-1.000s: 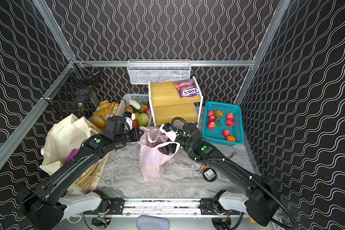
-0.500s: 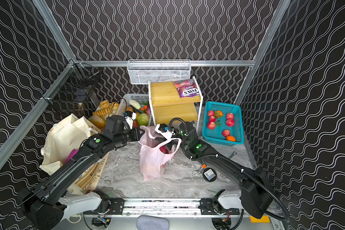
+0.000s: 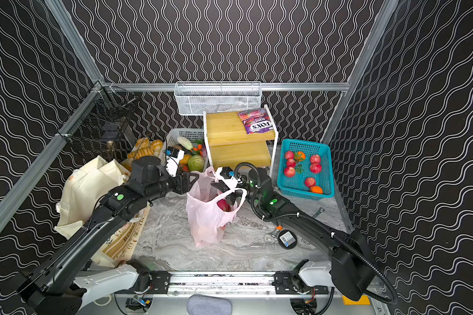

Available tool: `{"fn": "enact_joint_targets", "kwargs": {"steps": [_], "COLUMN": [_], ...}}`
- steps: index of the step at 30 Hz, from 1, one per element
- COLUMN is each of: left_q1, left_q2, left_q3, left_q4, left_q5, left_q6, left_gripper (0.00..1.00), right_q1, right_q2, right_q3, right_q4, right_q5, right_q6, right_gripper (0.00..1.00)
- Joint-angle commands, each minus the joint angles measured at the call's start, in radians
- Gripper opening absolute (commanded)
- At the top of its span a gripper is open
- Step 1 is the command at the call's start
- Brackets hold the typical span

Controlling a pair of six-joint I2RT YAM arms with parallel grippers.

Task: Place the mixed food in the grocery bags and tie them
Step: 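Lift the bag handles with both grippers and bring them together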

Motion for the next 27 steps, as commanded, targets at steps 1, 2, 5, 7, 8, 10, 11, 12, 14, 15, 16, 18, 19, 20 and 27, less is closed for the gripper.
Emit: {"fn": "enact_joint_targets", "kwargs": {"steps": [1, 2, 5, 7, 8, 10, 11, 12, 14, 15, 16, 18, 19, 20, 27], "left_q1": [0.003, 0.004, 0.001, 0.002, 0.004, 0.003, 0.003, 0.002, 0.002, 0.004, 0.003, 0.003, 0.003, 0.003, 0.003], "left_q2": [-0.028, -0.036, -0.029, -0.008, 0.004, 0.023, 0.033, 0.042, 0.059, 0.070, 0.081, 0.105, 0.116, 0.131, 0.189], "left_q3": [-0.016, -0.027, -0.022, -0.005, 0.003, 0.023, 0.029, 0.035, 0.050, 0.061, 0.075, 0.105, 0.117, 0.136, 0.224], "left_q4": [0.067, 0.095, 0.140, 0.141, 0.137, 0.134, 0.140, 0.145, 0.148, 0.145, 0.136, 0.120, 0.112, 0.095, -0.020], "left_q5": [0.060, 0.086, 0.142, 0.158, 0.176, 0.211, 0.235, 0.269, 0.331, 0.359, 0.380, 0.431, 0.450, 0.485, 0.631], "left_q6": [0.174, 0.209, 0.302, 0.365, 0.405, 0.471, 0.500, 0.529, 0.589, 0.614, 0.634, 0.673, 0.689, 0.711, 0.775], "left_gripper": [0.57, 0.58, 0.59, 0.59, 0.60, 0.60, 0.60, 0.60, 0.60, 0.60, 0.60, 0.60, 0.60, 0.60, 0.59], "right_q1": [-0.001, -0.001, -0.003, -0.003, -0.004, -0.002, -0.003, -0.005, -0.005, -0.005, -0.005, -0.006, -0.005, -0.006, -0.006], "right_q2": [-0.002, -0.005, -0.009, -0.011, -0.012, -0.019, -0.022, -0.023, -0.025, -0.025, -0.025, -0.023, -0.023, -0.024, -0.022], "right_q3": [-0.004, -0.011, -0.023, -0.016, -0.013, -0.015, -0.016, -0.016, -0.014, -0.012, -0.010, -0.006, -0.006, -0.008, -0.008], "right_q4": [0.064, 0.076, 0.107, 0.095, 0.087, 0.081, 0.078, 0.071, 0.061, 0.054, 0.051, 0.043, 0.043, 0.043, 0.053], "right_q5": [-0.012, -0.013, -0.032, -0.045, -0.048, -0.056, -0.062, -0.070, -0.082, -0.087, -0.089, -0.097, -0.098, -0.099, -0.095], "right_q6": [0.006, 0.009, 0.016, 0.008, 0.004, -0.009, -0.015, -0.024, -0.033, -0.036, -0.038, -0.040, -0.042, -0.041, -0.028], "right_gripper": [0.03, 0.03, 0.03, 0.04, 0.05, 0.06, 0.06, 0.07, 0.07, 0.07, 0.07, 0.08, 0.08, 0.08, 0.09]}}
